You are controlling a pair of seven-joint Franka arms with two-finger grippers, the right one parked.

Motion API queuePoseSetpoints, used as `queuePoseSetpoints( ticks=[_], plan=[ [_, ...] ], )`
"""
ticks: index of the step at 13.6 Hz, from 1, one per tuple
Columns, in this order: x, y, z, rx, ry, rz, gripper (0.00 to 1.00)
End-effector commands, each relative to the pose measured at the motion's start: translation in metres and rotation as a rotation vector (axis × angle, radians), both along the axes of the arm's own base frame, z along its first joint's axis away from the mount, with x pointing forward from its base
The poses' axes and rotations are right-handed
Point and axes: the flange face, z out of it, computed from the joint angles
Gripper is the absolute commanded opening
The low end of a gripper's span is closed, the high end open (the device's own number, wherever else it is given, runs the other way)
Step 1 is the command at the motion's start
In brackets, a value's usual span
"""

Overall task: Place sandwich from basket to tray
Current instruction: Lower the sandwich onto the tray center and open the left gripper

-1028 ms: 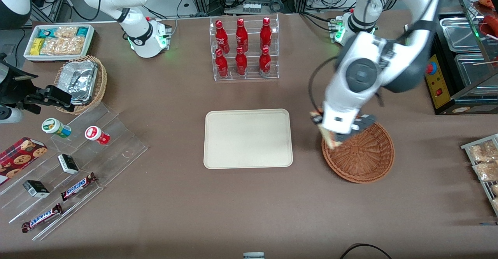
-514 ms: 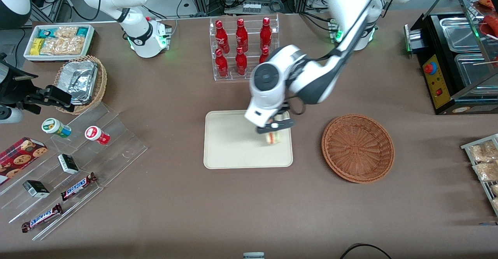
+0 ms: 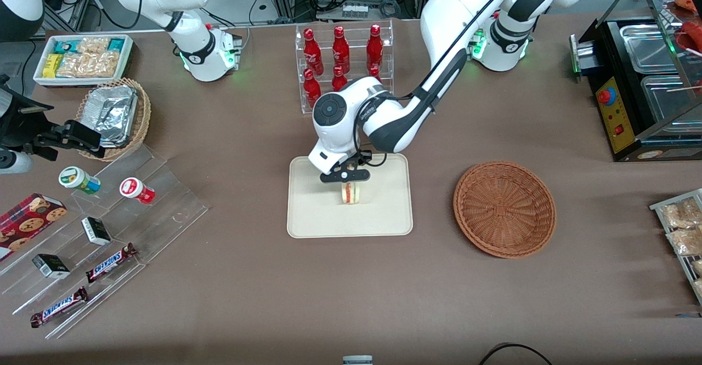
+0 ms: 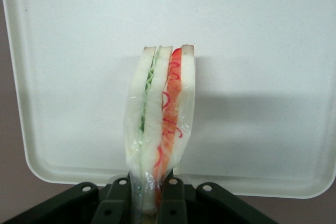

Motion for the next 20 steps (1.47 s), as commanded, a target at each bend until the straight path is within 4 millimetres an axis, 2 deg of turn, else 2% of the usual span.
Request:
queuePoseSetpoints(
  ticks=[1,2,6,7,8,9,10,11,12,14,16,18,20],
  plan=[
    [0.006,-0.010,-0.008,-0.025,-0.043,0.051,0.00],
    [0.008,-0.011,-0.017,-0.040,-0.053,0.079,0.00],
    [0.009,-0.011,-0.029,-0.042,-0.049,0.086,0.00],
    [0.010,-0.010,-0.033,-0.039,-0.045,0.085,0.30],
    [0.011,-0.009,-0.033,-0.040,-0.044,0.080,0.79],
    [0.012,-0.009,-0.027,-0.043,-0.050,0.078,0.99],
    [0.012,-0.009,-0.020,-0.042,-0.053,0.079,1.00],
    [0.014,-0.008,-0.005,-0.046,-0.064,0.096,1.00],
    [0.017,-0.002,0.027,-0.051,-0.073,0.110,1.00],
    [0.033,0.028,0.092,-0.026,-0.079,0.161,1.00],
    [0.036,0.055,0.149,-0.025,-0.062,0.209,1.00],
    [0.047,0.105,0.203,0.010,-0.030,0.277,1.00],
    [0.052,0.150,0.241,0.054,-0.018,0.329,1.00]
  ],
)
